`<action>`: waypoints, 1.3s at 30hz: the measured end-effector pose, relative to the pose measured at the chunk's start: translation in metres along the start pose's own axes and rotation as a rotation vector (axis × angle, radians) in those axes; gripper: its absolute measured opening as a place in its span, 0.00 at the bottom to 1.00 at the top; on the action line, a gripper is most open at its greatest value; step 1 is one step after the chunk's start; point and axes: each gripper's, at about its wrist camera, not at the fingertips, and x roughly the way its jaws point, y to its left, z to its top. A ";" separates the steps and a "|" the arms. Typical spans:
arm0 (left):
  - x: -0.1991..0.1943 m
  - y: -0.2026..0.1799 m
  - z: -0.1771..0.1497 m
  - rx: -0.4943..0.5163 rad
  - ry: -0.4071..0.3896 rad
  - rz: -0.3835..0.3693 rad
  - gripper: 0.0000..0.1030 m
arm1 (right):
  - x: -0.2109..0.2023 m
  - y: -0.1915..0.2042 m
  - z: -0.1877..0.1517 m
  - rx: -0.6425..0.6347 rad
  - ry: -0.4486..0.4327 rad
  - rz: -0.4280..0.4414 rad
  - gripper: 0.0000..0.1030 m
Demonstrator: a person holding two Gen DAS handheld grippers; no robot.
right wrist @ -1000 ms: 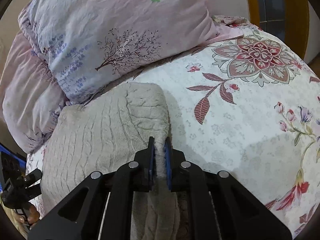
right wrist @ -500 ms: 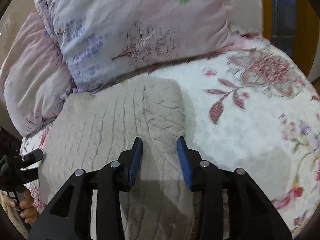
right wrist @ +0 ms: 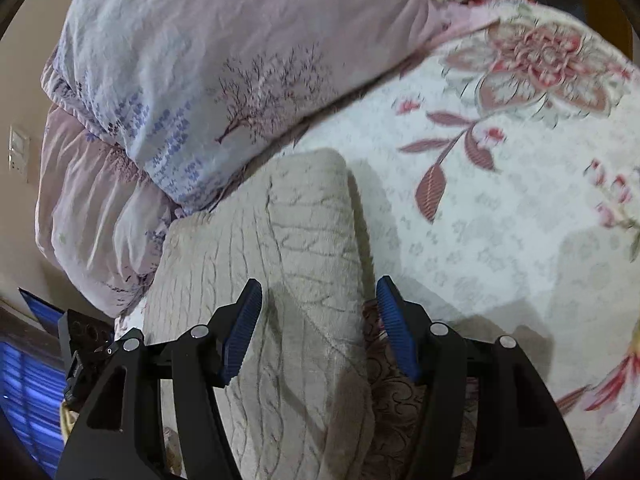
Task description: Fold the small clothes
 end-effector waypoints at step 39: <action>-0.130 0.078 -0.018 0.035 -0.187 0.180 0.45 | 0.072 0.159 -0.078 -0.406 0.076 0.008 0.30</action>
